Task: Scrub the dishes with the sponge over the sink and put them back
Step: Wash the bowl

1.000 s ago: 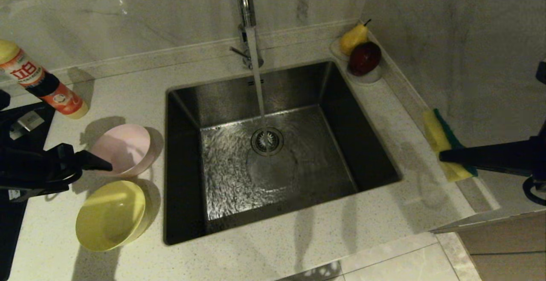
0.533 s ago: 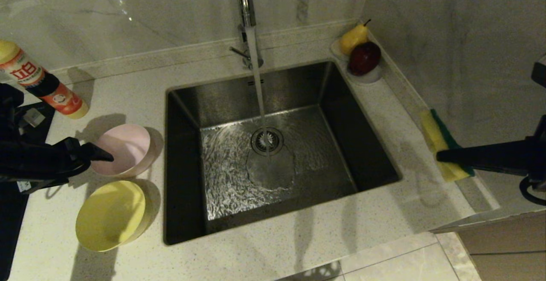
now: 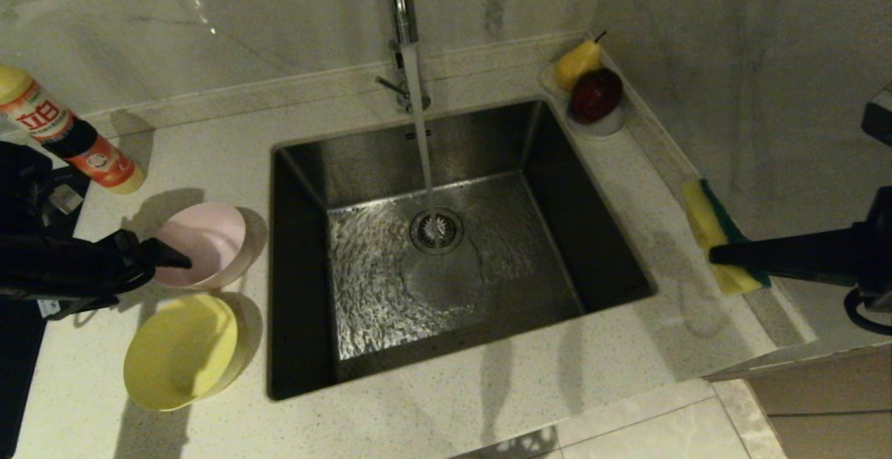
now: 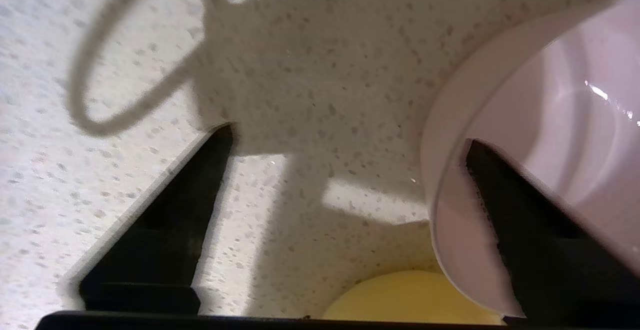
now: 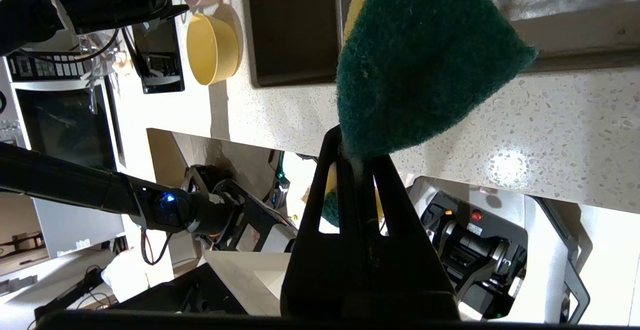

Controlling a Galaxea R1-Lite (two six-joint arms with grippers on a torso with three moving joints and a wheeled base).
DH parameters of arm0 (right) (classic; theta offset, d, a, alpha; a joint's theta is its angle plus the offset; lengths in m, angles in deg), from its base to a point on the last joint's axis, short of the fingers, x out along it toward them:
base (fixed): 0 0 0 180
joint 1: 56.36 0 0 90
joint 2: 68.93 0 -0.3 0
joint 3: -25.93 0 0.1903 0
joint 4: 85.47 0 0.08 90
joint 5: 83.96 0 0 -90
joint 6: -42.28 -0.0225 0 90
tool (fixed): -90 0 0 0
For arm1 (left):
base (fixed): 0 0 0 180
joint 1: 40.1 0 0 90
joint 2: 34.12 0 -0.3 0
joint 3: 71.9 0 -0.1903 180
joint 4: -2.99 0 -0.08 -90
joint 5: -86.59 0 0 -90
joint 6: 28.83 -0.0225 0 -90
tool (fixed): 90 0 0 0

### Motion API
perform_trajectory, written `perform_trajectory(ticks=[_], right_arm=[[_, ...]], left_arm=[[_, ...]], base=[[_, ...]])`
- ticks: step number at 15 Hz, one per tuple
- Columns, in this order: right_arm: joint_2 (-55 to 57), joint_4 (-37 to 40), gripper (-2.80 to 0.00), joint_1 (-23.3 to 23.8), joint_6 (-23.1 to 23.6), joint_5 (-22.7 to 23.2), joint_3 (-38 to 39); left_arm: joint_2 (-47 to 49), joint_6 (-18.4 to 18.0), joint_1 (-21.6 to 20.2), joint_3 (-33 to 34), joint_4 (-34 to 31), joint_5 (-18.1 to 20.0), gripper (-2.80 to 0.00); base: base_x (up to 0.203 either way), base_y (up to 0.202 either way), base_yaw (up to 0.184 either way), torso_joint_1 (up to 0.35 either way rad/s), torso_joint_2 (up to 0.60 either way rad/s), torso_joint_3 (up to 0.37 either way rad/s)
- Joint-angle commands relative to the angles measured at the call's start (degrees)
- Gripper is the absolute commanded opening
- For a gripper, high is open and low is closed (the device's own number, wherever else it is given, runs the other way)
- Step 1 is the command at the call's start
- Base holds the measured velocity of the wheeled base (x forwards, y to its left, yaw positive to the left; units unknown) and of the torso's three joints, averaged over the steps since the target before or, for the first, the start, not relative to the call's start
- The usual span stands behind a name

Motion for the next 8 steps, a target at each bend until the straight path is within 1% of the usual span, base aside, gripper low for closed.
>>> perform_trajectory(ticks=[1,3,8], right_arm=[[-0.66,0.10,-2.80,-0.02,-0.16,0.18,0.19],[-1.14,0.10,-2.80,-0.02,-0.16,0.18,0.28],[-1.50,0.10,-2.80,-0.11,-0.24,0.27,0.63]], left_arm=[[-0.05,0.23,-0.07,-0.35,-0.07,-0.19,-2.80],[-0.32,0.94,0.11,-0.46,-0.24,-0.19,-2.80],[-0.42,1.03,-0.07,-1.10,-0.16,-0.27,-2.80]], base=[[0.000,0.000,0.000,0.000,0.00,0.000],[0.000,0.000,0.000,0.000,0.00,0.000],[0.000,0.000,0.000,0.000,0.00,0.000]])
